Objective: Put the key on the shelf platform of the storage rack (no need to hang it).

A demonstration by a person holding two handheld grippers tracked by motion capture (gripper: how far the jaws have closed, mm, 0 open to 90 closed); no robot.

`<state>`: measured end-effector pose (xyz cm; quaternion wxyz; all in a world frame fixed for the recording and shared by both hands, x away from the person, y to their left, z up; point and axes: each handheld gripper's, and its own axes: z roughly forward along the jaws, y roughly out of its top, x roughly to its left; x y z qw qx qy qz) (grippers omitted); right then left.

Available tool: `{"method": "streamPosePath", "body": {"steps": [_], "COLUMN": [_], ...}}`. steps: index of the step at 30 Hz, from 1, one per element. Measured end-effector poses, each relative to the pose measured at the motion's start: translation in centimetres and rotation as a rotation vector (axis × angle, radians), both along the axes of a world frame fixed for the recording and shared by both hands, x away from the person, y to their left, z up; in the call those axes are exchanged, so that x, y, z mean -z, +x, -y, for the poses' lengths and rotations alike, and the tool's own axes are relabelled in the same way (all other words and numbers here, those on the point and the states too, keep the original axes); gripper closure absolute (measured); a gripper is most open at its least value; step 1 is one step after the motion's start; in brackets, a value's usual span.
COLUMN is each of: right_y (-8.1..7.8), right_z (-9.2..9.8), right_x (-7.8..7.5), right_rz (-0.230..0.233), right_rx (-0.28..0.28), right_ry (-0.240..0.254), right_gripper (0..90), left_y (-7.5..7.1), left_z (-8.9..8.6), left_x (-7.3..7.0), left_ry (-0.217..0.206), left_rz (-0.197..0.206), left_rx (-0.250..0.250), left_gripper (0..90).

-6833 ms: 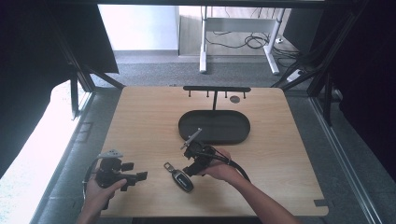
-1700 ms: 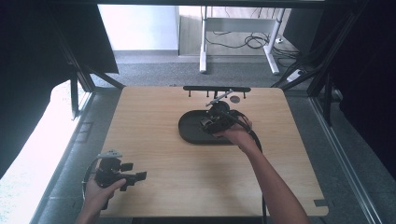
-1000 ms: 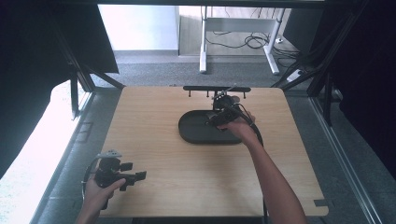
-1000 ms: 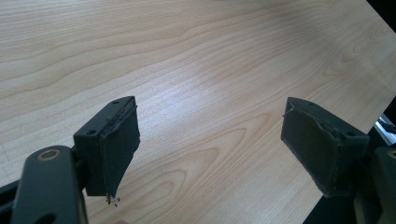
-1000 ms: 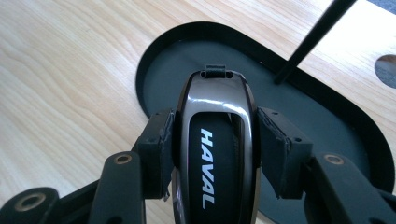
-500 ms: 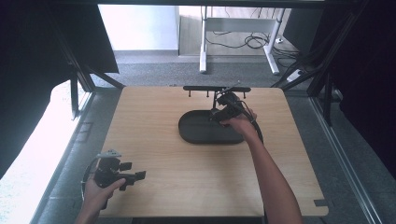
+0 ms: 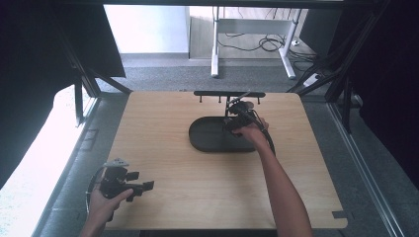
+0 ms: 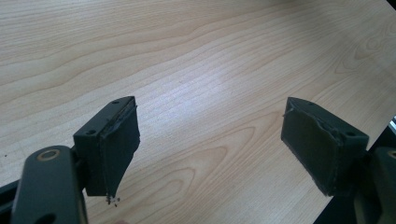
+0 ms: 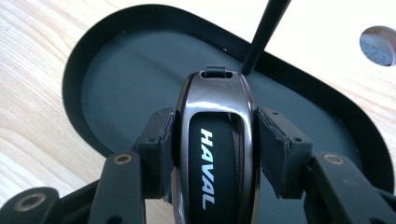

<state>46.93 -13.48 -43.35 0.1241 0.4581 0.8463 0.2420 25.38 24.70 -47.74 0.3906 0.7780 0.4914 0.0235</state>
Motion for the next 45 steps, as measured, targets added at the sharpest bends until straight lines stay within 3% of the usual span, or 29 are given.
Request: {"method": "streamPosePath", "body": {"steps": [13,24,45], "right_y": [0.6,0.9,1.4], "right_z": [-0.5,-0.4,-0.4], "right_x": [3.0,4.3,7.4], "right_rz": [-0.023,-0.027,-0.082], "right_rx": [0.001,0.009,0.007], "right_ry": [-0.019,-0.050,-0.105], "right_gripper": [49.6,49.5,48.9], "left_y": [0.0,0.0,0.0], "left_z": [-0.1,-0.1,-0.1], "left_x": [0.0,0.0,0.0], "left_ry": [-0.016,-0.016,-0.015], "left_rz": [-0.002,-0.002,-0.003], "left_rx": [0.006,0.007,0.009], "left_gripper": [19.7,19.7,19.7]}}
